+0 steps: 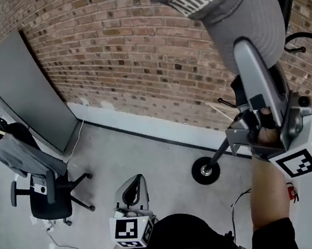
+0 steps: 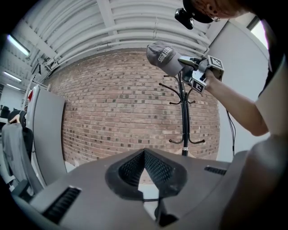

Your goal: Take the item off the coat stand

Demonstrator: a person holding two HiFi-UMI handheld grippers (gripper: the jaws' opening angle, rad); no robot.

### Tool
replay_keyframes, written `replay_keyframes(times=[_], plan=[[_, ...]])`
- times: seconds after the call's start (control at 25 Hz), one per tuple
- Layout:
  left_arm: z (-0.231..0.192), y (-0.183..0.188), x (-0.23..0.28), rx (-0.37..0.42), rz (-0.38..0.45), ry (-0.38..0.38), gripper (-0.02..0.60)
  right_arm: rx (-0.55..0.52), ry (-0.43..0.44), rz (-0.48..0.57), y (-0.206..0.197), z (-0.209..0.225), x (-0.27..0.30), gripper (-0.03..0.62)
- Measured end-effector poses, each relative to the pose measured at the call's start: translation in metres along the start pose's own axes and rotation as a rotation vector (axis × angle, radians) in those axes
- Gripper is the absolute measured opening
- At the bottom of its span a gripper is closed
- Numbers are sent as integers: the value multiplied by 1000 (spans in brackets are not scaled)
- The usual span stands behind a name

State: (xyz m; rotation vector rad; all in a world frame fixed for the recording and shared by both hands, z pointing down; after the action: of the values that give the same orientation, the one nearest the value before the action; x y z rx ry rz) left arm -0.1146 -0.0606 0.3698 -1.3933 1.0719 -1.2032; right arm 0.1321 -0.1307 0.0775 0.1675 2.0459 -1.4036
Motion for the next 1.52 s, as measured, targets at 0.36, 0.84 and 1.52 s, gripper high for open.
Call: replay_keyframes(times=[0.36, 0.84, 1.52], plan=[[-7, -53, -11, -1, -136, -75, 25, 468, -280, -276, -179, -66, -123, 31], [25, -98, 4, 45, -236, -244, 25, 778, -762, -609, -276, -208, -311, 31], [87, -112, 8, 95, -237, -469, 25, 573, -922, -665, -227, -254, -329, 29]])
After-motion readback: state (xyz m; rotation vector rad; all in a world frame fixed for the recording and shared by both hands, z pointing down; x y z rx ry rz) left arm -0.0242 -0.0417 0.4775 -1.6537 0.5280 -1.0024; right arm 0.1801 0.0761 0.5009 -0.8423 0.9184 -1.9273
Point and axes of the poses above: the fingertips, and each gripper's own axes: x forward along the fingers, z to its right, y out of its top, the point moved 7 cm from there along -x, backward along the fingers, and after that the axes turned 12 degrees about y, right-handed, at the moved point
